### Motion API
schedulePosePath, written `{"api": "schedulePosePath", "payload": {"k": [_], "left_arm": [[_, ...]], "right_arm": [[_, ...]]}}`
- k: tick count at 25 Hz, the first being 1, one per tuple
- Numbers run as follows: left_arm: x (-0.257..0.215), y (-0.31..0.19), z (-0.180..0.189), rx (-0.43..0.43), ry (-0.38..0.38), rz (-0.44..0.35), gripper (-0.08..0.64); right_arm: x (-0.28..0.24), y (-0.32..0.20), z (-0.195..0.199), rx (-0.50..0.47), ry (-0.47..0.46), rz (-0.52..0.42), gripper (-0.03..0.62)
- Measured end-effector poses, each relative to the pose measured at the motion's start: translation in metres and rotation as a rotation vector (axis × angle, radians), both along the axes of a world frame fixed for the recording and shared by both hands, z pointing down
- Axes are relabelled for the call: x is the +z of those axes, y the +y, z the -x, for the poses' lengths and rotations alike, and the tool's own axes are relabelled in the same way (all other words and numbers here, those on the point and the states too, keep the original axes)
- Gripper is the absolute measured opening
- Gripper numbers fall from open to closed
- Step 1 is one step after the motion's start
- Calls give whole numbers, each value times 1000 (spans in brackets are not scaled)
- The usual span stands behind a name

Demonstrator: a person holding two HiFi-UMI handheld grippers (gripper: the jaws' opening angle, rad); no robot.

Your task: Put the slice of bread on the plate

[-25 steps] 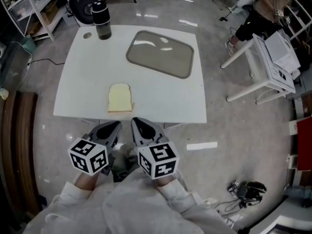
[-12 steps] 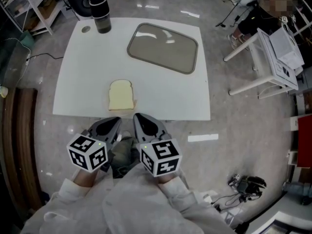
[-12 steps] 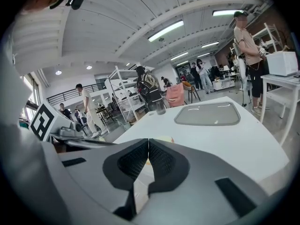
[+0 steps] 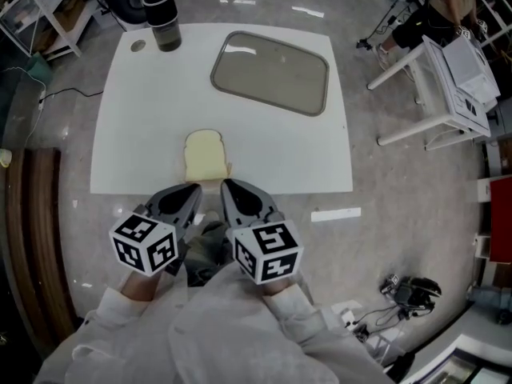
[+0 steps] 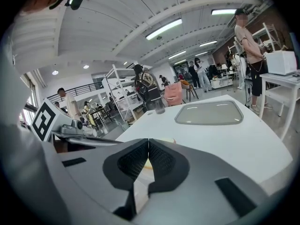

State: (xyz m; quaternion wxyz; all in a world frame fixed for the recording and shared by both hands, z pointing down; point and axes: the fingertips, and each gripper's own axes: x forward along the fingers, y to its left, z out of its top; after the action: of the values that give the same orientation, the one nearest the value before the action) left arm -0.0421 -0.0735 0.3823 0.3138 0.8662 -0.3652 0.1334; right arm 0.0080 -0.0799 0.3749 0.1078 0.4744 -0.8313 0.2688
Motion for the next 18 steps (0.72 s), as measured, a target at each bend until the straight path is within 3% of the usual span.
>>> {"api": "schedulePosePath", "payload": {"k": [10,18], "left_arm": [[9,-22,16,25,0,12,9],[18,-21,16,23,6,43,9]], "right_arm": [[0,-17,4,63,-10,4,14],[8,-23,4,54,-5,29,14]]}}
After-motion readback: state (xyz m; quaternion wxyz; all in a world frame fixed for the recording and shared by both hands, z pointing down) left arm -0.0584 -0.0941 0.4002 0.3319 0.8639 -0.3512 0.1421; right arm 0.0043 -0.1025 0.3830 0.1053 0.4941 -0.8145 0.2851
